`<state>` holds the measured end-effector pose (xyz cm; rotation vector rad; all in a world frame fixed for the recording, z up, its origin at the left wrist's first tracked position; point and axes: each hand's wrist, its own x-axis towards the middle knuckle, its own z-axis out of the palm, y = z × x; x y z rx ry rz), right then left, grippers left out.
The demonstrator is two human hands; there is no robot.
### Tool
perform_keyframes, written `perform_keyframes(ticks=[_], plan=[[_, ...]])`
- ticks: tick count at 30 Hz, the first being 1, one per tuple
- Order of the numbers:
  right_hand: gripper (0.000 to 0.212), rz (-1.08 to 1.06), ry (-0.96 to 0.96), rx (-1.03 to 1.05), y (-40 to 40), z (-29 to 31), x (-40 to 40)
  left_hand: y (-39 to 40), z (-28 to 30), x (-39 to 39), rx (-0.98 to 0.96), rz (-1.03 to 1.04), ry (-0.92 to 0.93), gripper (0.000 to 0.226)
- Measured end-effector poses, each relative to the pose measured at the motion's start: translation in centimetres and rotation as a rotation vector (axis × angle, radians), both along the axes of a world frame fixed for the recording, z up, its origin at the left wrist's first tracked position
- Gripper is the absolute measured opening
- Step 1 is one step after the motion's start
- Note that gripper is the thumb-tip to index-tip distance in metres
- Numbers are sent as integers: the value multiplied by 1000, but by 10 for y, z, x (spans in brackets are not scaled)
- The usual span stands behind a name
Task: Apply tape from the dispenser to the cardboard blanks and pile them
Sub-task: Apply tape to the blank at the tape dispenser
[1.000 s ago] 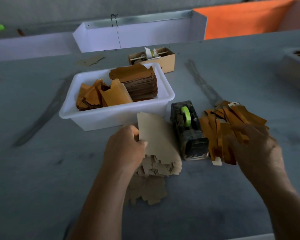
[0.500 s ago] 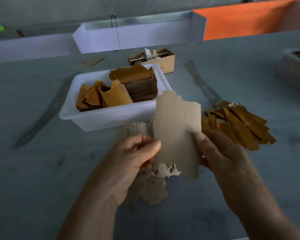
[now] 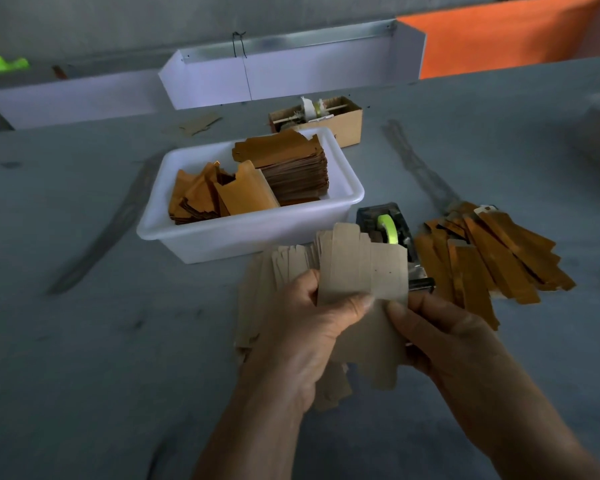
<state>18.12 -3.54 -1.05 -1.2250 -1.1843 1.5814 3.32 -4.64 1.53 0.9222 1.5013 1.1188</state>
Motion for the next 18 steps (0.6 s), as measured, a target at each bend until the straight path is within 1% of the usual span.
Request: perform_keyframes(ticks=[2,6,8,10,13,16,18], plan=[[10,-33,-138,94,-1,1,-1,-1,-3,2,13,12,28,26],[5,-79,-423,311,-3,3,-2,0,-10,7,43,63,70,21],[8,-118,-500,399,-7,6,-5,-1,-12,10,58,83,101,17],[18,-151,-459,409,-10,10,-9,-1,-13,11,83,93,120,17],[26,-122,-286,361,-14,11,-15,-4,-14,14,92,66,110,14],[18,-85,-246,352,-16,6,-18,-8,-11,15,55,-2,49,6],[8,-93,-246,339,-15,1,-18,-10,-9,12,24,-67,-5,11]])
